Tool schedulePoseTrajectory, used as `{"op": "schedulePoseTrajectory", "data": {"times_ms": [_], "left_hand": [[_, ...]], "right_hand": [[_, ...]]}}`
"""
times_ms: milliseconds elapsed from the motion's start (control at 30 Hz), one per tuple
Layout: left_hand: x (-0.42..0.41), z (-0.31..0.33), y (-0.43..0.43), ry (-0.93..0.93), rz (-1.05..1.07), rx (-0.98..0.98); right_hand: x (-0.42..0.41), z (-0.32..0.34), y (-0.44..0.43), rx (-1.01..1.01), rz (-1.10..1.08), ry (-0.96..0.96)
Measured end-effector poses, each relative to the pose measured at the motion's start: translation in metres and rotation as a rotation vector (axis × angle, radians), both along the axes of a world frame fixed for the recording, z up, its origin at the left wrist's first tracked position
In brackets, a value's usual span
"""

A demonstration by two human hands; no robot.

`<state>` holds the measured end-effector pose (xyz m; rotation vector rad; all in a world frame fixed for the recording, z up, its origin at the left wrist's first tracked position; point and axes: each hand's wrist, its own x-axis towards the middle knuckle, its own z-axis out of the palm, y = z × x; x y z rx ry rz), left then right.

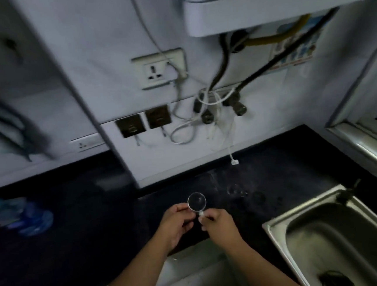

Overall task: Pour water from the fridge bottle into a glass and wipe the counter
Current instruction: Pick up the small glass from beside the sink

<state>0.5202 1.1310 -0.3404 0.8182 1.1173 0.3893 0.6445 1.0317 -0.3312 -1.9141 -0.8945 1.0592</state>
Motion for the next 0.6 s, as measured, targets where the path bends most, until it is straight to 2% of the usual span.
{"op": "schedulePoseTrajectory", "data": {"times_ms": [267, 600], "left_hand": [[-0.159, 0.009, 0.033, -0.053, 0.176, 0.033], [-0.378, 0.008, 0.073, 0.001, 0.359, 0.035]], "right_hand": [[-0.139, 0.018, 0.061, -0.003, 0.21, -0.046], [-0.347, 0.023, 0.128, -0.039, 0.4, -0.016]]}}
